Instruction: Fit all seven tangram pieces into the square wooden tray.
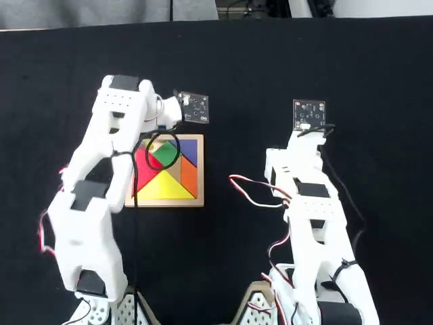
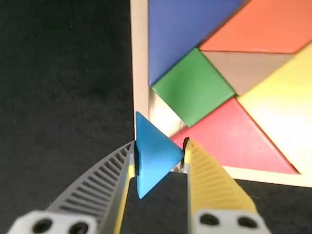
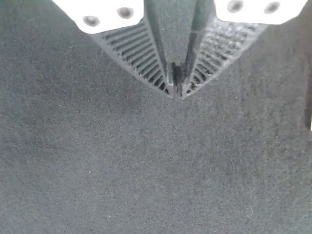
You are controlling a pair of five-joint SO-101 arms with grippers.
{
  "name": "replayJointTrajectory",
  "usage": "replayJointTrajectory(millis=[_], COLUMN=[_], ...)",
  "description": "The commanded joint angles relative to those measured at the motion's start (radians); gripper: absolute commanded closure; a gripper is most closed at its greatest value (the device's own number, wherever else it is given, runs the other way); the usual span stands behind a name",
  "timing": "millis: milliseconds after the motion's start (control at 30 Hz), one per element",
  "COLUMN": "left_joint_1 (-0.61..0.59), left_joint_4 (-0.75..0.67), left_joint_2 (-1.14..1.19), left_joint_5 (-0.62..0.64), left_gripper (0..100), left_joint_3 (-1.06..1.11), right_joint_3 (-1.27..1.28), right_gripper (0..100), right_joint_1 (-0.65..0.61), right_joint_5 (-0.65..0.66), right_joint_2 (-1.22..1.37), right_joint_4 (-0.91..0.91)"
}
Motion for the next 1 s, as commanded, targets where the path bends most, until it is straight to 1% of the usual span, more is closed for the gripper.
replayJointTrajectory(millis=[0,200,367,500,667,967], left_joint_1=[0.001,-0.005,-0.004,-0.002,-0.019,-0.024], left_joint_4=[0.069,0.190,0.255,0.261,0.261,0.252], left_joint_2=[0.064,0.170,0.210,0.215,0.215,0.206], left_joint_5=[-0.023,-0.023,-0.023,-0.021,0.029,0.034], left_gripper=[87,87,87,86,76,76], left_joint_3=[-0.168,-0.334,-0.397,-0.387,-0.392,-0.414], right_joint_3=[-0.053,-0.053,-0.053,-0.053,-0.053,-0.053], right_gripper=[98.7,98.7,98.7,98.7,98.7,98.7], right_joint_1=[-0.017,-0.017,-0.017,-0.017,-0.017,-0.017], right_joint_5=[0.011,0.011,0.011,0.012,0.012,0.012], right_joint_2=[-0.039,-0.041,-0.039,-0.038,-0.038,-0.039], right_joint_4=[-0.023,-0.023,-0.023,-0.023,-0.023,-0.023])
